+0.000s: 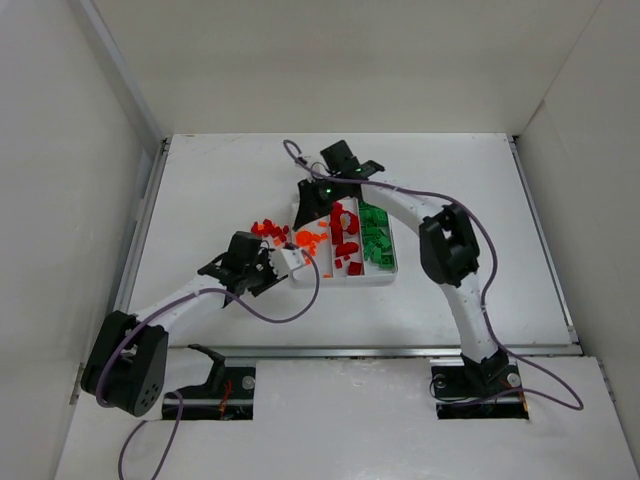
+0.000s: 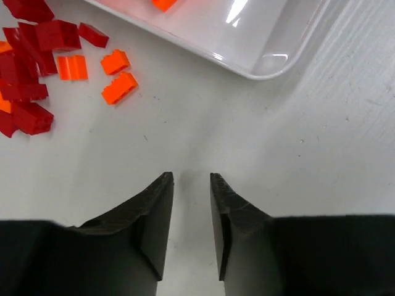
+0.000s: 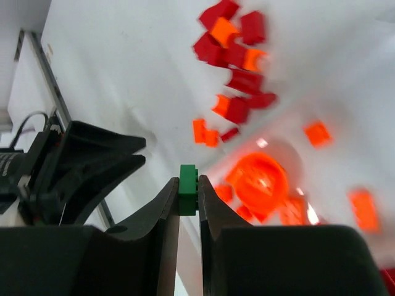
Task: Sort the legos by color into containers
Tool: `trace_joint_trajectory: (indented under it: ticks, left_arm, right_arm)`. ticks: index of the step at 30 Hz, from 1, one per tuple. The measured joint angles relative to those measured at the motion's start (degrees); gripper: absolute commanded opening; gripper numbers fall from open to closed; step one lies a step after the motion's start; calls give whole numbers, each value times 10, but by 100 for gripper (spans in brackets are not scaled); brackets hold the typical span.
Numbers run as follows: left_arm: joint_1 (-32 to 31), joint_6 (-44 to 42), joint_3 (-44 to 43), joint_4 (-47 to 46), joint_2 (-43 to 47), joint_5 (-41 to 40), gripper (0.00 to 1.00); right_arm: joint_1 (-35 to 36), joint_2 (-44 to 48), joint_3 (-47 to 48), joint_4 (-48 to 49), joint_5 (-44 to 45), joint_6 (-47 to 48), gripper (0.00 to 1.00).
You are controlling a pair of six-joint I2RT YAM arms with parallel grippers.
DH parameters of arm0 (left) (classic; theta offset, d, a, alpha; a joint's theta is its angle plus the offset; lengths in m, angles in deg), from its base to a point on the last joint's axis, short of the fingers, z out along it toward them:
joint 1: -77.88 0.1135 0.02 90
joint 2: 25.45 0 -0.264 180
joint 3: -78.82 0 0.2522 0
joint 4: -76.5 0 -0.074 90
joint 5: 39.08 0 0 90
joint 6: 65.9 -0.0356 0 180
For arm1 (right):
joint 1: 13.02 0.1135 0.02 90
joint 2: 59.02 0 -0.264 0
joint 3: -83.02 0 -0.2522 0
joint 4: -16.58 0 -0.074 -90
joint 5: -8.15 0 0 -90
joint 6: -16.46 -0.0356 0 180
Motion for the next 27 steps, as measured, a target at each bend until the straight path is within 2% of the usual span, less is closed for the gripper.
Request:
trace_joint_trajectory:
  ticks: [1, 2, 3, 6, 9, 14, 15, 18, 19, 23, 27]
  left_arm:
    - [0, -3, -4, 0, -3, -1, 33]
    - [1, -7, -9, 0, -7, -1, 41]
    - [1, -14, -13, 0, -9, -1, 43]
    - [5, -37, -24, 0, -16, 2, 43]
    - [11, -73, -40, 3, -32, 11, 36]
    - [30, -146, -84, 19, -68, 47, 33]
    - [35, -165, -91, 23, -75, 55, 33]
    - [51, -218, -107, 34, -90, 76, 37]
    - [57, -235, -111, 37, -96, 81, 38]
    - [71, -290, -139, 56, -127, 100, 40]
    - [78, -317, -180, 65, -162, 116, 40]
  right_arm:
    - [-12, 18, -19, 4, 4, -3, 0]
    - [-26, 41, -42, 7, 9, -5, 0]
    - [-42, 66, -64, 7, 17, -7, 0]
    - [-96, 145, -133, 15, 47, -10, 0]
    - [-154, 208, -179, 15, 79, -8, 0]
    - [-185, 222, -204, -5, 139, 17, 2]
    - [-183, 215, -204, -14, 147, 22, 4]
    - [-175, 192, -204, -31, 168, 36, 20]
    - [-173, 185, -204, -37, 174, 40, 30]
    - [-169, 159, -186, -64, 187, 51, 42]
    - [-169, 144, -154, -78, 199, 62, 47]
